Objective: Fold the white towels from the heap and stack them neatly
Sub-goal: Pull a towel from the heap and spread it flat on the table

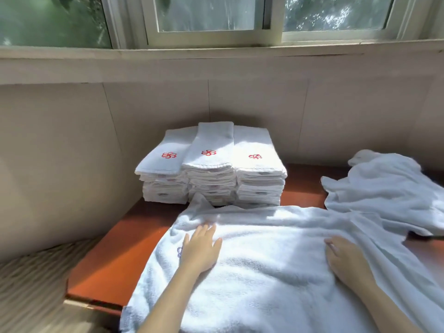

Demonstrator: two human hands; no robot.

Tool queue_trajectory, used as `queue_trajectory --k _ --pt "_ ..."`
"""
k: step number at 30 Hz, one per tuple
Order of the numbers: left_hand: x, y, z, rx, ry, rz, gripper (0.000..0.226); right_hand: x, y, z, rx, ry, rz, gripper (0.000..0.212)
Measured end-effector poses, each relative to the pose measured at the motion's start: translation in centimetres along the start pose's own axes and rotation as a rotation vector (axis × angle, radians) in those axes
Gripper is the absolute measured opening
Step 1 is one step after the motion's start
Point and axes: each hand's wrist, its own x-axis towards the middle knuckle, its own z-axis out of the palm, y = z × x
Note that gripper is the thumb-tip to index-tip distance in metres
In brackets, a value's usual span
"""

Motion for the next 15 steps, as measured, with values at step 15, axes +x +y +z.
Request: queue_trajectory --k 15 --pt "-2.8 -7.0 -2.1 0.1 0.056 -0.253 0.057 -3.7 -13.6 6.6 -0.229 -0.374 -0.394 0.038"
